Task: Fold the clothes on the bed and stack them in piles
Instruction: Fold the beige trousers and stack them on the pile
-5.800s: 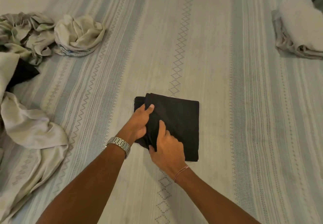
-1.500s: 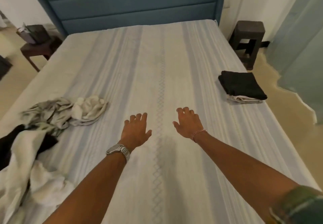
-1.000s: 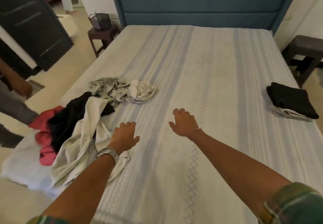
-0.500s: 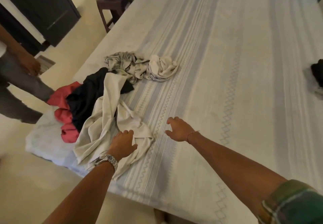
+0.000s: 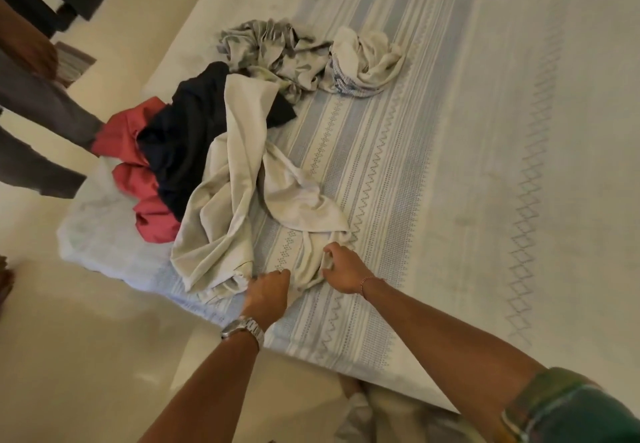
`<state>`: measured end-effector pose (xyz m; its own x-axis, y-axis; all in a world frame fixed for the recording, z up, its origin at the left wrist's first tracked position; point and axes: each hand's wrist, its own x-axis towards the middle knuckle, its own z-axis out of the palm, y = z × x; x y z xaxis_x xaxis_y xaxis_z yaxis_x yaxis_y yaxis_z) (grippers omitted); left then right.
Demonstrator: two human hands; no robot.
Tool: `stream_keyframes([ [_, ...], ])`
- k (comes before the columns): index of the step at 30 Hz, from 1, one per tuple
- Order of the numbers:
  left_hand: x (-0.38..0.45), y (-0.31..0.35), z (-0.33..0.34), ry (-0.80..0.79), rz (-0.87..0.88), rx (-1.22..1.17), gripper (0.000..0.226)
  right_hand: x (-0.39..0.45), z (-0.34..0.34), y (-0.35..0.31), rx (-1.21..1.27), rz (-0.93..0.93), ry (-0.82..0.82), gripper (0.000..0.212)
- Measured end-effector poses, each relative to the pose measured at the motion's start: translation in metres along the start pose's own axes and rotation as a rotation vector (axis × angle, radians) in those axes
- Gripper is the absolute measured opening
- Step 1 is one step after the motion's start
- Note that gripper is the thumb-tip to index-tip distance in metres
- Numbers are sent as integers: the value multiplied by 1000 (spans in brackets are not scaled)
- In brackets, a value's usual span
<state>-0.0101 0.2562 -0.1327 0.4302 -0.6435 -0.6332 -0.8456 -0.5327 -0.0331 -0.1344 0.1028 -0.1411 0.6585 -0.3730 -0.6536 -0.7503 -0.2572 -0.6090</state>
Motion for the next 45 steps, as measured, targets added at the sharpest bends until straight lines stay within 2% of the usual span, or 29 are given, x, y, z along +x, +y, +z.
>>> stream_keyframes([
  [3, 6, -2, -16, 45, -2, -353, 24, -3, -7, -4, 34, 7, -35, 68],
  [6, 10, 2, -58, 147, -11, -592, 25, -10, -23, -14, 111, 28, -75, 80],
  [7, 9, 6, -75, 172, 10, -645, 23, -14, -28, -18, 138, 12, -91, 94],
  [9, 0, 19, -112, 190, 66, -753, 18, -25, -41, -29, 169, -35, -95, 138],
  [10, -6, 27, -131, 186, 97, -829, 17, -34, -47, -38, 185, -63, -80, 144],
  [12, -16, 43, -163, 179, 143, -978, 18, -47, -59, -50, 275, -130, 37, 131],
  [15, -32, 63, -208, 172, 136, -1165, 17, -65, -86, -61, 368, -240, 285, 70],
  [18, -49, 75, -249, 289, 143, -1265, 27, -85, -125, -67, 344, -354, 468, 34],
  [20, -54, 79, -270, 356, 76, -1384, 38, -104, -156, -78, 380, -406, 535, 14],
  [22, -56, 81, -282, 323, -78, -1446, 56, -127, -183, -93, 448, -428, 569, 20],
  [23, -57, 80, -284, 245, -153, -1437, 64, -140, -196, -102, 494, -444, 590, 22],
  [25, -63, 82, -283, 28, -187, -1501, 78, -164, -214, -117, 565, -469, 651, 20],
  [26, -64, 89, -287, -60, -145, -1587, 82, -179, -228, -123, 591, -497, 696, 32],
  [28, -62, 97, -294, -126, -1, -1775, 75, -202, -244, -134, 664, -539, 739, 36],
  [30, -61, 114, -314, -59, 162, -1887, 52, -235, -263, -136, 704, -611, 778, 38],
  [32, -63, 130, -334, 26, 163, -1979, 33, -254, -275, -132, 569, -711, 734, 37],
  [34, -71, 151, -356, 145, 64, -1997, 23, -269, -286, -118, 318, -719, 670, 37],
  [36, -83, 176, -380, 266, 68, -1940, 26, -279, -299, -102, 263, -633, 564, 31],
  [38, -102, 202, -403, 374, 138, -1847, 25, -293, -311, -86, 448, -601, 477, 32],
  [41, -136, 239, -441, 620, 353, -1628, 25, -315, -345, -68, 799, -470, 401, 54],
  [43, -164, 267, -467, 740, 527, -1460, 38, -330, -369, -58, 886, -368, 432, 61],
  [45, -197, 295, -493, 778, 643, -1354, 48, -338, -389, -50, 886, -309, 446, 49],
])
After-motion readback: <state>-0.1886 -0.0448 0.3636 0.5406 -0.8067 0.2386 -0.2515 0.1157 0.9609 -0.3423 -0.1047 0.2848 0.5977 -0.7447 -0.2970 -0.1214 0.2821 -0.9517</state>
